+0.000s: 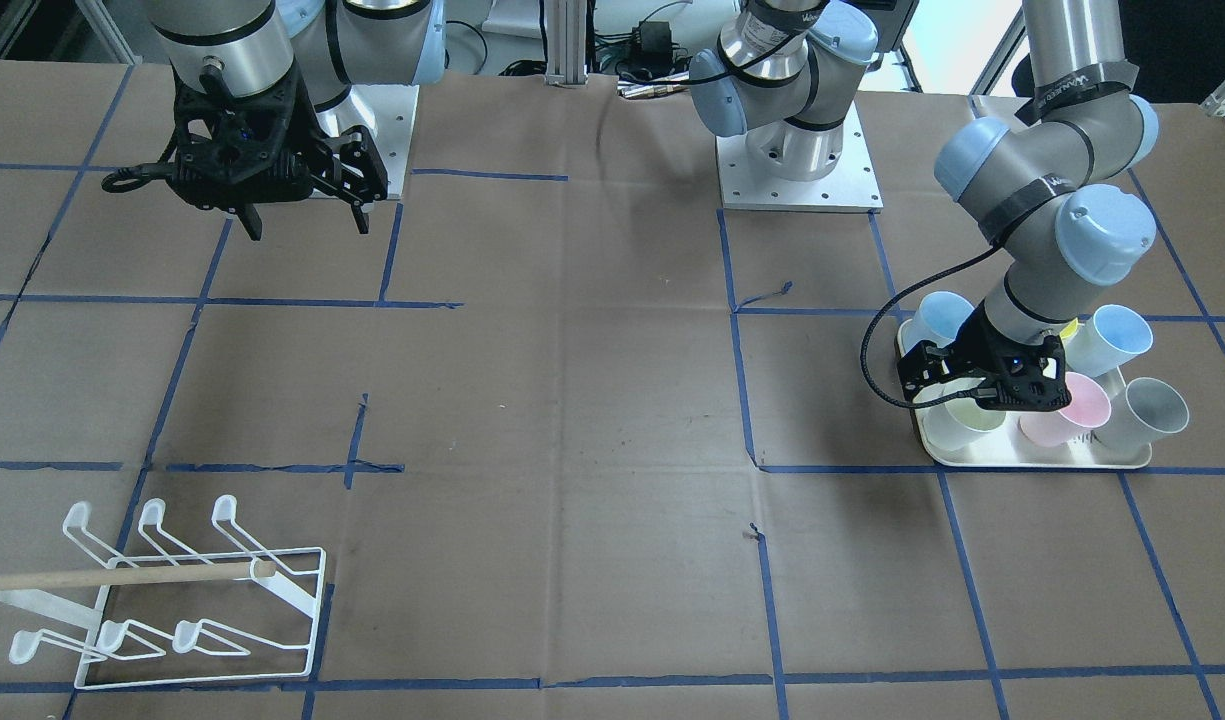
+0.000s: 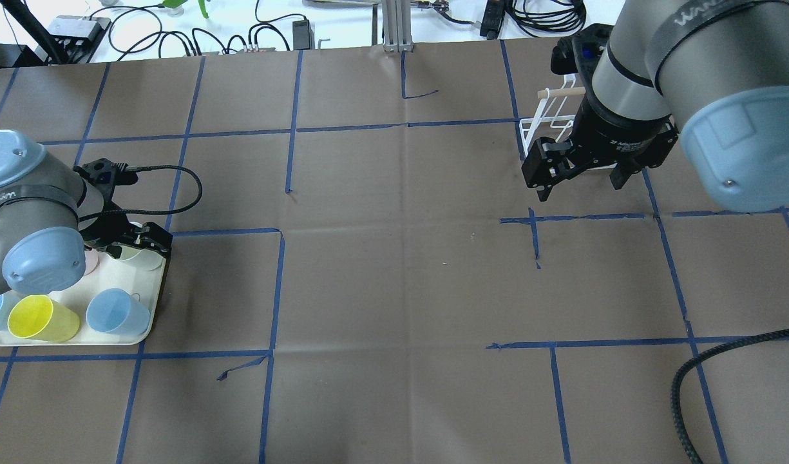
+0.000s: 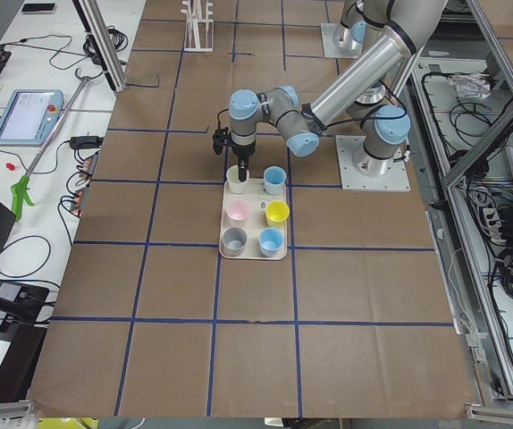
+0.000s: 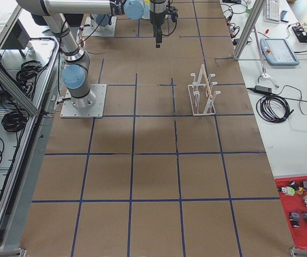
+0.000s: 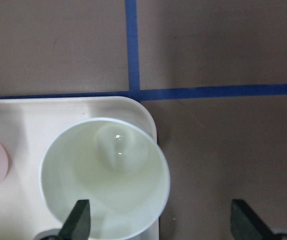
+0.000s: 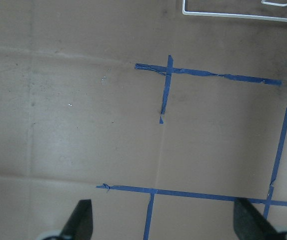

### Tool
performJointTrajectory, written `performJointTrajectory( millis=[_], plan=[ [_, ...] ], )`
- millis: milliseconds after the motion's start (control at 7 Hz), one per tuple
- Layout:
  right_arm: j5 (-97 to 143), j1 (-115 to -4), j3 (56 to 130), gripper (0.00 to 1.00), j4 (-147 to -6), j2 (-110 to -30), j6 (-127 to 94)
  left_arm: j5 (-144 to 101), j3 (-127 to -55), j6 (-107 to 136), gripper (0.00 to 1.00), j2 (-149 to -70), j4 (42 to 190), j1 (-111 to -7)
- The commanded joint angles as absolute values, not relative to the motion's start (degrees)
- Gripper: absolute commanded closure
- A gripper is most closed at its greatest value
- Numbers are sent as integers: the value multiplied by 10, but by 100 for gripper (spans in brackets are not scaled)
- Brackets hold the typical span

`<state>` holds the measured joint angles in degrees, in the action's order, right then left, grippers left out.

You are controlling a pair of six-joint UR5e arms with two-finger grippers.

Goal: Transfer IKEA cup to right arm and place on rack

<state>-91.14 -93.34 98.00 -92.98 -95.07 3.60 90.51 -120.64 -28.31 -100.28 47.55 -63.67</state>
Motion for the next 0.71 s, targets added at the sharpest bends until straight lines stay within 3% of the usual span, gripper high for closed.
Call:
performJointTrajectory(
  millis=[0,286,571],
  plan=[
    [-911,-933,980,0,-930,-951,36,908,-1203,-288,36,-1008,466,-637],
    [-911,-933,982,0,-929,-951,36,908,-1201,-284,94,-1007,473,-639],
    [-911,-933,988,0,-930,-952,36,901,-1200,-283,100,-1000,489,-640]
  ],
)
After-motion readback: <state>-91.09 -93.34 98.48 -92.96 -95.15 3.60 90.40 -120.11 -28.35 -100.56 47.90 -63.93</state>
